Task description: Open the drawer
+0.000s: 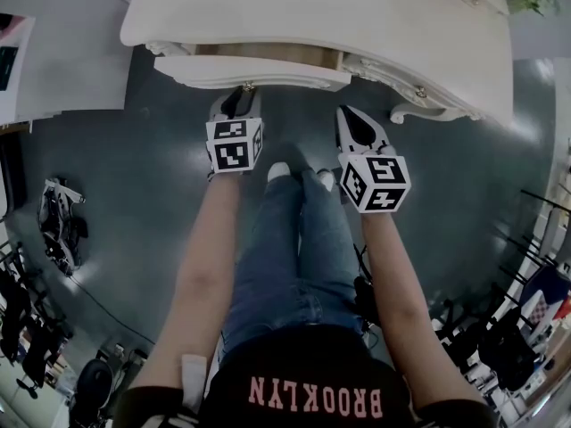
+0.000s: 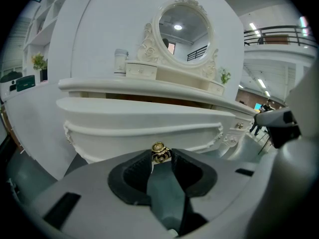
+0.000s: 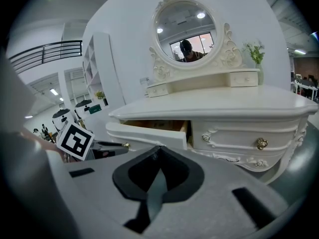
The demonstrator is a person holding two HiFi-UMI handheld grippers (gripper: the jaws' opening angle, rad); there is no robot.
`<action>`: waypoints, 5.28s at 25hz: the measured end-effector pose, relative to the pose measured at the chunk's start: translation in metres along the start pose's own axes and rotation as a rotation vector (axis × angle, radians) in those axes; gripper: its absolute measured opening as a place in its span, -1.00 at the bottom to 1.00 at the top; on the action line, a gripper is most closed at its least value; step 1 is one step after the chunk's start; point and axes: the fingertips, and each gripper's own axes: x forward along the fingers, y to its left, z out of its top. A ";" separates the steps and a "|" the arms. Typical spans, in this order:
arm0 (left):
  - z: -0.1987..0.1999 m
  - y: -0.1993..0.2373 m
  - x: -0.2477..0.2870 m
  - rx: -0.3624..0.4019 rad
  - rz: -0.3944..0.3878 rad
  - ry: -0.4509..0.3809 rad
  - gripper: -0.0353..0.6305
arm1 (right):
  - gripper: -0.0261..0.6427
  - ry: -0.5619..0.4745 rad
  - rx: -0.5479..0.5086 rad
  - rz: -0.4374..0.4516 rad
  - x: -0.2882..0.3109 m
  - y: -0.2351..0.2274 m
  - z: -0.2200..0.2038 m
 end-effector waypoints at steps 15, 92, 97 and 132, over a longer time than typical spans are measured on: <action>-0.022 -0.004 -0.027 -0.017 0.016 0.023 -0.54 | -0.93 0.024 -0.014 0.024 -0.023 0.007 -0.016; -0.006 -0.035 -0.173 0.041 0.061 0.075 -0.88 | -0.93 0.000 -0.206 0.077 -0.121 0.055 0.041; 0.024 -0.048 -0.181 0.063 0.055 0.024 -0.88 | -0.93 -0.024 -0.203 0.088 -0.125 0.057 0.060; 0.256 -0.101 -0.299 0.190 0.014 -0.590 -0.88 | -0.94 -0.570 -0.269 0.177 -0.234 0.088 0.257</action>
